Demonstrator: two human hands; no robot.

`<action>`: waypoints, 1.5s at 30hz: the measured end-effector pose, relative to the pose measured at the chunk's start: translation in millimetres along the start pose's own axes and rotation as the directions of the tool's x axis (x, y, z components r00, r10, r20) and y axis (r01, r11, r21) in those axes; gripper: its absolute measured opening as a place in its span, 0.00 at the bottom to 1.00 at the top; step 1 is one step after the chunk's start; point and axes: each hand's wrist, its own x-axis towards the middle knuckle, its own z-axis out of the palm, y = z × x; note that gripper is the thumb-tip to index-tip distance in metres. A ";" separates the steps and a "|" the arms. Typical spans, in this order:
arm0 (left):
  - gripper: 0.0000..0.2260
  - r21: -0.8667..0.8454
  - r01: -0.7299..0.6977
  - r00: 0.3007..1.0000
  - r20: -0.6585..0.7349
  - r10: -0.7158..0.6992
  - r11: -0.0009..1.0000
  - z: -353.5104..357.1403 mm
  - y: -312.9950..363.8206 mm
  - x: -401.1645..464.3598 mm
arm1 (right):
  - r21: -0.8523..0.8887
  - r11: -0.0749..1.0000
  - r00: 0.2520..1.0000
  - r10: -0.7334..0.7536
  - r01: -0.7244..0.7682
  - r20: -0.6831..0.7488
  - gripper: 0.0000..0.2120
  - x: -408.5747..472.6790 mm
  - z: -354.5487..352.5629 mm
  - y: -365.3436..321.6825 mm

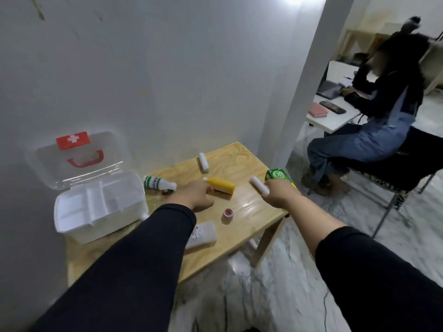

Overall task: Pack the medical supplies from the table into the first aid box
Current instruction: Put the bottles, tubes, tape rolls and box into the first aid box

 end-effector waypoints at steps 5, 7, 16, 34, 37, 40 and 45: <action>0.23 -0.080 0.101 0.995 0.019 -0.100 0.992 35.4 27.7 18.3 | 0.046 0.997 0.998 0.061 -0.060 -0.026 0.21 34.1 3.4 57.0; 0.29 -0.092 0.162 0.986 0.048 -0.159 0.982 51.5 29.2 17.2 | 0.085 0.992 0.995 0.095 -0.092 -0.032 0.26 46.1 10.4 73.5; 0.33 0.082 0.292 0.947 0.117 -0.300 0.953 99.2 18.0 5.4 | 0.228 0.966 0.985 0.146 -0.123 -0.090 0.30 76.2 48.1 101.0; 0.29 0.026 0.348 0.937 0.022 -0.349 0.937 91.1 29.0 15.6 | 0.321 0.934 0.968 -0.080 0.156 -0.239 0.27 66.5 14.4 59.9; 0.28 -0.001 0.344 0.939 0.032 -0.344 0.939 101.2 30.8 18.6 | 0.319 0.921 0.957 -0.147 0.225 -0.251 0.27 63.4 9.4 38.1; 0.22 -0.019 0.334 0.942 0.025 -0.334 0.942 104.2 33.3 19.3 | 0.301 0.906 0.942 -0.229 0.298 -0.245 0.28 61.2 5.5 15.3; 0.25 -0.049 0.343 0.935 -0.075 -0.346 0.938 80.0 18.3 6.8 | 0.252 0.868 0.900 -0.383 0.428 -0.208 0.29 59.8 -4.9 -24.2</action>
